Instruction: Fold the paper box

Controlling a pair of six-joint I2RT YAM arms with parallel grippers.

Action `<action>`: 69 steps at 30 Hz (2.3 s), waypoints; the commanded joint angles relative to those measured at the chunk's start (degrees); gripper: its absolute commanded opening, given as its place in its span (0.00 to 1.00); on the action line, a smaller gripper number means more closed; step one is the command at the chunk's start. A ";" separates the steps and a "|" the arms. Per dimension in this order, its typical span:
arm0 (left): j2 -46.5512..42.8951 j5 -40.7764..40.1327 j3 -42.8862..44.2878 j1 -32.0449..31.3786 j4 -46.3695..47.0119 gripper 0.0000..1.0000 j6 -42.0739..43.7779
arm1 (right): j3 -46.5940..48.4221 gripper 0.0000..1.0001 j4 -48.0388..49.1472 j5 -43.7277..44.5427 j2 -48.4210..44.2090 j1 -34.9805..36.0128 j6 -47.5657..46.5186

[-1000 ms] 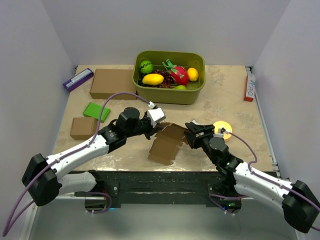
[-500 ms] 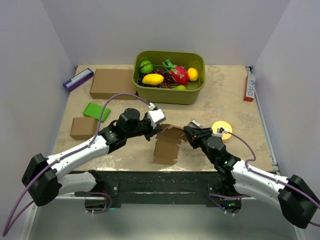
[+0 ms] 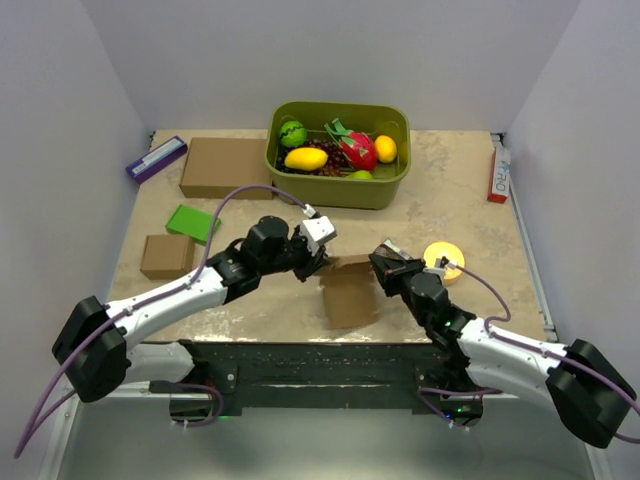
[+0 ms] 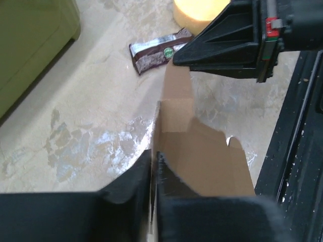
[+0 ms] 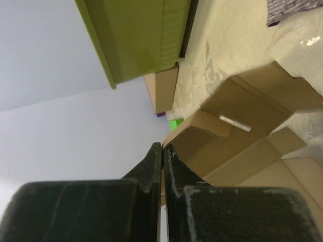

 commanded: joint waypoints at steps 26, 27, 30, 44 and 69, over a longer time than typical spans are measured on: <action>-8.17 -20.82 -27.09 -9.12 17.21 0.50 -43.99 | 1.68 0.00 0.07 5.32 8.59 0.26 -0.91; -7.12 -21.26 -26.83 -11.04 18.00 0.50 -44.44 | 1.69 0.00 -0.01 5.32 8.77 0.26 -0.91; -5.01 -23.11 -26.47 -14.13 21.08 0.42 -46.28 | 1.42 0.00 -0.10 5.15 8.86 0.26 -0.64; 11.16 -30.13 -18.48 -14.49 29.26 0.18 -43.48 | 0.81 0.00 -1.42 5.15 6.40 0.26 -0.64; 22.23 -25.48 -13.21 -12.03 38.49 0.00 -43.13 | 0.72 0.00 -1.42 4.53 7.80 0.35 -1.34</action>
